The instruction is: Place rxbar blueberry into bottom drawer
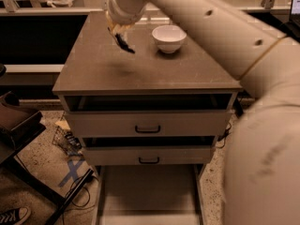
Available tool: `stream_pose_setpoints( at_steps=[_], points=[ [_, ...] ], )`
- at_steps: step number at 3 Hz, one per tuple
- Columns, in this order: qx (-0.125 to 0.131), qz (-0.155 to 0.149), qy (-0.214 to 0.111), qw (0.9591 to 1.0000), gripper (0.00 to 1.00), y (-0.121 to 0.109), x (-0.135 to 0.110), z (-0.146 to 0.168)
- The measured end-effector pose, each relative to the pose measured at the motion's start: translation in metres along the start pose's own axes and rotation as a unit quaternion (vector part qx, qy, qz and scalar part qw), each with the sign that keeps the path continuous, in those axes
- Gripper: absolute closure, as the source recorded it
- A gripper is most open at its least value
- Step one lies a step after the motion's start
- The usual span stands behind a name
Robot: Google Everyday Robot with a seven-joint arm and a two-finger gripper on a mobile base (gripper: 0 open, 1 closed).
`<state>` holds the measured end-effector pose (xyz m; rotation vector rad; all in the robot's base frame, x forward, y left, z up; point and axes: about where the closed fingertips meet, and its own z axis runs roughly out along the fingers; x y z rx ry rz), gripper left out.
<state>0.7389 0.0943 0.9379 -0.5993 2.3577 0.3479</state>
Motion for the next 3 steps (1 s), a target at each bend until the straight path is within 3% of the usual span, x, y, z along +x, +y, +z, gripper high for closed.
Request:
stream_pose_setpoints(
  at_steps=[1, 2, 3],
  points=[
    [-0.024, -0.027, -0.046, 0.9983, 1.00, -0.010, -0.007, -0.055],
    [-0.044, -0.008, -0.080, 0.9957, 1.00, -0.028, 0.011, -0.088],
    [-0.051, 0.054, -0.106, 0.9916, 1.00, -0.056, 0.073, -0.112]
  ],
)
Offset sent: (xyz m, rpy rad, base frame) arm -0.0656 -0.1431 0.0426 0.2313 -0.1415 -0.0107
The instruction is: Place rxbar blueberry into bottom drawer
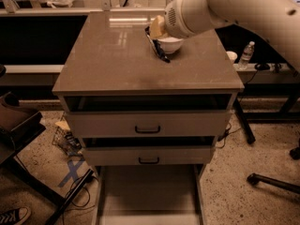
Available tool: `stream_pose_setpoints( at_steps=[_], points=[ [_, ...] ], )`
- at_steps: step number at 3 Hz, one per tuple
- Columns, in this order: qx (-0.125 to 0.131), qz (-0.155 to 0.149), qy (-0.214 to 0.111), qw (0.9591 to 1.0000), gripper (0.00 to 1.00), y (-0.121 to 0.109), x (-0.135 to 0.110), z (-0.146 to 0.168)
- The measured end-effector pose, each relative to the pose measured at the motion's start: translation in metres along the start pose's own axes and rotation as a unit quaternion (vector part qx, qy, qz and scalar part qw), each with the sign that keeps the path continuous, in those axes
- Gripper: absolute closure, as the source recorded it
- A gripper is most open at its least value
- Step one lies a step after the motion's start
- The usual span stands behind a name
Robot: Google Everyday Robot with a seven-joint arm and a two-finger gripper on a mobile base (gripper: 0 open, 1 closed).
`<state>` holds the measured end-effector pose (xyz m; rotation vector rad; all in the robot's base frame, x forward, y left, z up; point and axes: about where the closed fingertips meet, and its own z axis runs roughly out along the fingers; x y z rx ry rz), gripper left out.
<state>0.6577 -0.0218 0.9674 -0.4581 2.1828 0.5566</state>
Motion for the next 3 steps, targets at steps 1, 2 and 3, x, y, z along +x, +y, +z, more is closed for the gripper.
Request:
stream_pose_setpoints(
  at_steps=[1, 2, 3],
  points=[
    [0.027, 0.048, -0.010, 0.9985, 1.00, -0.030, 0.054, -0.037],
    [0.067, 0.090, -0.022, 0.9935, 1.00, -0.045, 0.104, -0.085],
    [0.103, 0.139, -0.003, 0.9849, 1.00, -0.070, 0.171, -0.121]
  ],
)
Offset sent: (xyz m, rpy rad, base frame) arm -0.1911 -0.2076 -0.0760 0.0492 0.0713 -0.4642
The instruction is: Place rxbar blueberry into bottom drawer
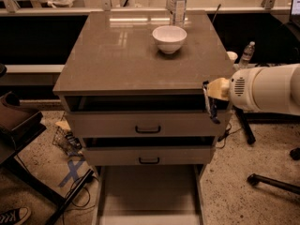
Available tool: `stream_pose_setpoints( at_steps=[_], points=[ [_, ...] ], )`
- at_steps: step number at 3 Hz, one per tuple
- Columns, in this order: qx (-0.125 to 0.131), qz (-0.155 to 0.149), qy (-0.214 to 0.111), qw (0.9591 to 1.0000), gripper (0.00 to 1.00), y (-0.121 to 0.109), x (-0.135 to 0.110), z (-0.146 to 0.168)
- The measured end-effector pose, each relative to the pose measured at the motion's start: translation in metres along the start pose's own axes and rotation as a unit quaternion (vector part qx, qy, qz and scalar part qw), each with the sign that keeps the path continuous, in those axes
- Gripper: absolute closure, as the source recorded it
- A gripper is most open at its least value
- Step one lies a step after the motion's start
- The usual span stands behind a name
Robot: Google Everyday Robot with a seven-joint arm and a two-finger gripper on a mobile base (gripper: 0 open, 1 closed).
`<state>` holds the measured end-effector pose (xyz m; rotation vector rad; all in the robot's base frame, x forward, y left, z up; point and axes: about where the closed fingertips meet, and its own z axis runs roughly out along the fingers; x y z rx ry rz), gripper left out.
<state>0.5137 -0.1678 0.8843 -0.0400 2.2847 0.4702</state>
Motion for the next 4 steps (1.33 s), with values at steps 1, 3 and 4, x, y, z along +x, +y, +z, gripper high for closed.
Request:
stream_pose_setpoints(
  at_steps=[1, 3, 4],
  points=[
    [0.000, -0.001, 0.000, 1.0000, 1.00, 0.001, -0.001, 0.000],
    [-0.040, 0.086, 0.066, 0.9933, 1.00, -0.056, 0.083, 0.069],
    [-0.066, 0.118, 0.096, 0.9862, 1.00, -0.093, 0.149, 0.103]
  ],
)
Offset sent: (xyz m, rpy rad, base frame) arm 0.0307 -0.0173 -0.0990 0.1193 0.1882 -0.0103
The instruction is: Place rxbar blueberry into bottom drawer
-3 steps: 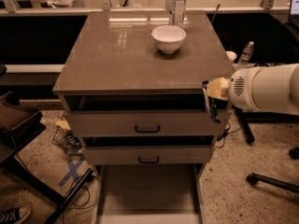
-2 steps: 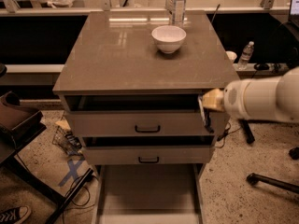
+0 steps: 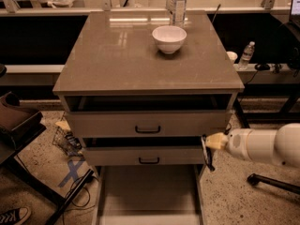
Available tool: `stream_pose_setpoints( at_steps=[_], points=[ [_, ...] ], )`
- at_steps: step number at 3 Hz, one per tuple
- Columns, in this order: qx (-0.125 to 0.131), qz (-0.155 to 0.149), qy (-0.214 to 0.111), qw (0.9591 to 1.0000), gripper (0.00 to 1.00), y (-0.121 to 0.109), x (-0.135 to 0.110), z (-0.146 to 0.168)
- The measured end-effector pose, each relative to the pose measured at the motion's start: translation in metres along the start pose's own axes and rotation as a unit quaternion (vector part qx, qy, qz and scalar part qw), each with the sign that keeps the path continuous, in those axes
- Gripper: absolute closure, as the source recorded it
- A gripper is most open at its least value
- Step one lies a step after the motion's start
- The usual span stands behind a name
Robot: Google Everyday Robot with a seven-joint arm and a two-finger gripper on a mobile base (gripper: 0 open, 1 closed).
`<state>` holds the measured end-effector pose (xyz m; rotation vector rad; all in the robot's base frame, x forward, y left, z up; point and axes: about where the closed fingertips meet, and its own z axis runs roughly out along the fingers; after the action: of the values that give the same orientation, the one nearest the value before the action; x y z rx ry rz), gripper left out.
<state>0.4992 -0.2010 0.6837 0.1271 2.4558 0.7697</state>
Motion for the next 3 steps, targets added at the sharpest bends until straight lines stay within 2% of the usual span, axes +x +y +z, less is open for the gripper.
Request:
stream_pose_setpoints(
  at_steps=[1, 2, 3],
  points=[
    [-0.035, 0.032, 0.054, 0.9974, 1.00, -0.057, 0.057, 0.062],
    [-0.029, 0.047, 0.069, 0.9961, 1.00, -0.077, 0.072, 0.082],
    [-0.029, 0.048, 0.070, 0.9960, 1.00, -0.078, 0.073, 0.083]
  ],
)
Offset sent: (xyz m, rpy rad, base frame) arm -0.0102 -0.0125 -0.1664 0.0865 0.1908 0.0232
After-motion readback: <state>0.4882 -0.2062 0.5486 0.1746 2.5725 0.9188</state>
